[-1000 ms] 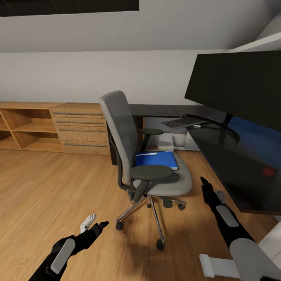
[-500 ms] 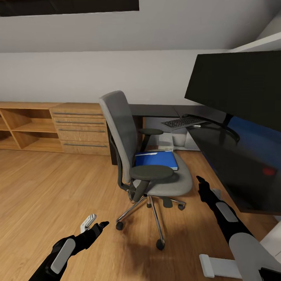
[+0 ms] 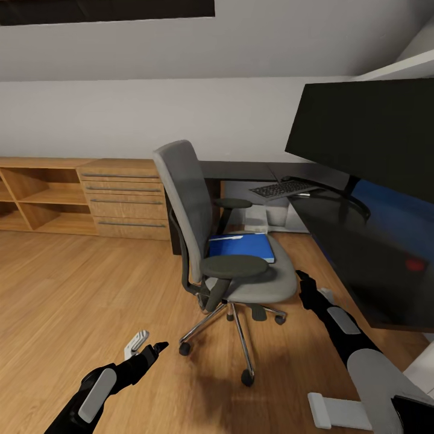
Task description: In the bedroom, organize the workspace by keeping the computer under the desk, ensuring the monitor is on the desk, placing the keyboard on the desk next to the monitor, placing the mouse on the desk next to the keyboard, moving the folder from the swivel chair onto the desk next to the mouse, stacking the notebook on top of the folder with the pen on top of the notebook, and positioning the swivel chair next to the desk.
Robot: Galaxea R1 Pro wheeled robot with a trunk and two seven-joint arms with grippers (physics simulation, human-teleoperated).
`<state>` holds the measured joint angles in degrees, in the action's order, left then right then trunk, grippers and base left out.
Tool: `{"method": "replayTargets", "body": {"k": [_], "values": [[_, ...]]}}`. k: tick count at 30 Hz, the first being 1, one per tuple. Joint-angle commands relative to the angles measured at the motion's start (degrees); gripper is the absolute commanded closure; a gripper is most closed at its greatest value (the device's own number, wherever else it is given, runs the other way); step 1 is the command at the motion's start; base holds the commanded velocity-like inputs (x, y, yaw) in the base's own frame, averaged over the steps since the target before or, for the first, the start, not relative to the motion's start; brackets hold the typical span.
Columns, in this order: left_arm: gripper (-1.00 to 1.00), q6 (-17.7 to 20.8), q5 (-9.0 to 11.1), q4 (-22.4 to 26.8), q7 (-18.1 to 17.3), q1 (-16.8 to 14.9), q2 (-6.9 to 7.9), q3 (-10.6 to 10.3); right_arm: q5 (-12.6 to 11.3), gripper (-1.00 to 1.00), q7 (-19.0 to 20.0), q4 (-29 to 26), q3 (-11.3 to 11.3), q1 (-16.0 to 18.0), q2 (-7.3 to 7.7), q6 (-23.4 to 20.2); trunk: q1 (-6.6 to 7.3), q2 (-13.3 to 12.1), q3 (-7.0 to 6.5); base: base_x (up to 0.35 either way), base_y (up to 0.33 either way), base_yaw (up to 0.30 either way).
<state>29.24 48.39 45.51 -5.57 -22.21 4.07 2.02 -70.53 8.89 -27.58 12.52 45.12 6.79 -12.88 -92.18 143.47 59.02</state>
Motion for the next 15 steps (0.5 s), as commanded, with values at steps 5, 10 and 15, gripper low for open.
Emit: {"method": "replayTargets", "body": {"k": [5,10,15], "values": [[-1.00,0.4,0.1,0.0,-0.1,0.0,-0.02,0.2,-0.3,-1.00,0.1,0.7,0.2,0.3,-0.12,-0.5,0.01,0.0,0.05,0.000,0.000,0.003],[-1.00,0.4,0.1,0.0,-0.1,0.0,-0.02,0.2,-0.3,-1.00,0.0,1.1,0.1,0.4,-0.41,-0.5,0.01,0.0,0.05,0.000,0.000,0.082],[-1.00,0.4,0.1,0.0,-0.1,0.0,-0.02,0.2,0.0,-1.00,-0.1,1.3,0.0,0.5,-1.71,-0.5,0.01,0.0,0.05,0.000,0.000,0.186]]}}
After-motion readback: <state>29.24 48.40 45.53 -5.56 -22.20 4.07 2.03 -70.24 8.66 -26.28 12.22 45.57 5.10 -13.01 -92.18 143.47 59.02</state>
